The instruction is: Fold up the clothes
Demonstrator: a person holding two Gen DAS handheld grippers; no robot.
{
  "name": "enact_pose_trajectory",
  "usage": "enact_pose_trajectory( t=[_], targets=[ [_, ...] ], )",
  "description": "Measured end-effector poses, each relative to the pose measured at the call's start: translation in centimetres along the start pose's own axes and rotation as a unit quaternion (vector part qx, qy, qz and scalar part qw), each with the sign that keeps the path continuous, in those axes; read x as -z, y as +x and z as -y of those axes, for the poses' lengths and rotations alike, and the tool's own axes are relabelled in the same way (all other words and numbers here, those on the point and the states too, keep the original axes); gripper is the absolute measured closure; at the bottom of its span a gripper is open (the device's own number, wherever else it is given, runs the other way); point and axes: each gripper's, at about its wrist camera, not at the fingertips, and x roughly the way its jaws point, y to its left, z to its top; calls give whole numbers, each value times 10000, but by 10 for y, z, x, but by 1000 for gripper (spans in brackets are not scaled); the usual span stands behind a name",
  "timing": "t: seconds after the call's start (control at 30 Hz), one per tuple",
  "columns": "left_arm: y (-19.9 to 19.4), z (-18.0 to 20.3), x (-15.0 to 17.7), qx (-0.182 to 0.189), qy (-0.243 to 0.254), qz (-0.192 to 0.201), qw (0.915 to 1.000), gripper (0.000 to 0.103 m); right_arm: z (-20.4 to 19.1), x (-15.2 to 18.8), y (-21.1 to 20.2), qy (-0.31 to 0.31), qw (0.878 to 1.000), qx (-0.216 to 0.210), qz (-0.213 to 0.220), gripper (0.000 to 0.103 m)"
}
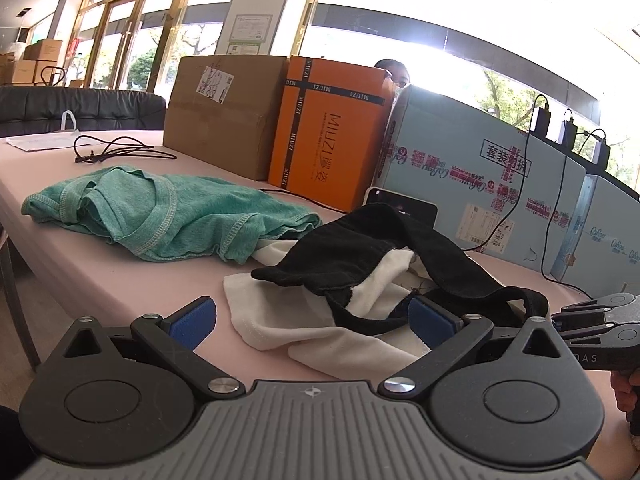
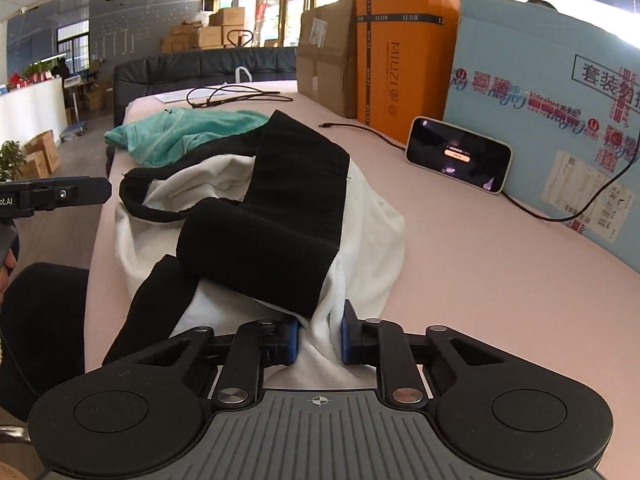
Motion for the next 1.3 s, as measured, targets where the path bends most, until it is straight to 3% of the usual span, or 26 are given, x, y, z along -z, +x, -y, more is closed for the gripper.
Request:
enact_pose_trajectory(
  t=[0.17, 0.27, 0.57, 0.73, 0.93, 1.07, 1.13, 1.2, 1.3],
  targets=[
    [2, 26, -3, 296, 318, 3, 9991, 0, 5, 5, -36, -17, 9985, 258, 483, 92],
    [2, 43, -6, 528, 514, 28, 9973, 0, 16, 7, -63, 128, 9943, 628, 856, 93],
    [11, 91, -8, 1109, 1161, -52, 9870, 0, 63, 43, -178, 1036, 9632, 1811, 1697, 93],
    [26, 115, 1, 1448, 1327, -264, 9802, 0, 68, 71, -222, 1231, 9546, 2236, 1535, 93],
    [27, 144, 13, 1830, 1716, -466, 9669, 0, 71, 102, -213, 1301, 9539, 2556, 884, 85],
    [26, 156, 20, 1920, 1875, -607, 9614, 0, 62, 106, -211, 950, 9553, 2690, 779, 70],
    [26, 158, 23, 1984, 1856, -689, 9599, 0, 58, 106, -209, 708, 9549, 2790, 729, 57],
    [27, 161, 26, 2031, 1834, -791, 9586, 0, 53, 105, -206, 383, 9522, 2960, 651, 28],
    [29, 167, 31, 2031, 1904, -903, 9562, 0, 41, 104, -198, -344, 9459, 3194, 463, 25]
  ],
)
